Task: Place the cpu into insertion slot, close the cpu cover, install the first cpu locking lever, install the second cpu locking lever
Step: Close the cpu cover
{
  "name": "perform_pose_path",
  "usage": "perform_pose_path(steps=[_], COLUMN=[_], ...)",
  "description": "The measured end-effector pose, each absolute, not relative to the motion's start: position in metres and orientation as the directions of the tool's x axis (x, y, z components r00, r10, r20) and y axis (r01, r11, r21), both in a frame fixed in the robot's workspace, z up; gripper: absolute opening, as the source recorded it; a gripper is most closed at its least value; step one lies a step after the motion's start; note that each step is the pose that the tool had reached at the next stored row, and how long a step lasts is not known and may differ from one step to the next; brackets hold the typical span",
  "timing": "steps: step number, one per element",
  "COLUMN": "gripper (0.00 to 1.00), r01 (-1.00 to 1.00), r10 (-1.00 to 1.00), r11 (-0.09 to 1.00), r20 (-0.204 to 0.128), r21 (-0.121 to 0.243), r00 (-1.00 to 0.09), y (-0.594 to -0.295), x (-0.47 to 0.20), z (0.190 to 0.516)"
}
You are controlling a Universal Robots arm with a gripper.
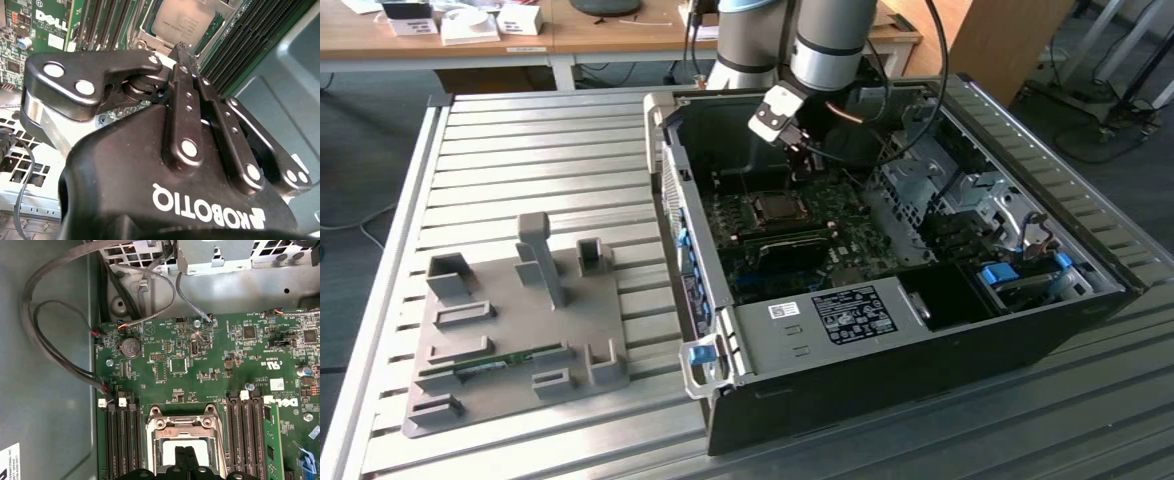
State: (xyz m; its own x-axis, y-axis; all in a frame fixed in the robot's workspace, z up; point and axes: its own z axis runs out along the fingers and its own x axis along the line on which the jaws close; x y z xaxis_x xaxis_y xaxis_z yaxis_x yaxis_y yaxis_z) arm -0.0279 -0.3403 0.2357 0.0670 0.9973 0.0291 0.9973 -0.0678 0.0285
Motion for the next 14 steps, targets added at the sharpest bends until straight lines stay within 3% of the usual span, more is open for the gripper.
perform_pose_path(steps=[14], gripper=[0.11], r01=[0.999], r10=[0.999], r11=[-0.042], r20=[0.029], r21=[0.029], r00=[0.041], y=[-0.3403], x=[-0.0282], z=[0.2356])
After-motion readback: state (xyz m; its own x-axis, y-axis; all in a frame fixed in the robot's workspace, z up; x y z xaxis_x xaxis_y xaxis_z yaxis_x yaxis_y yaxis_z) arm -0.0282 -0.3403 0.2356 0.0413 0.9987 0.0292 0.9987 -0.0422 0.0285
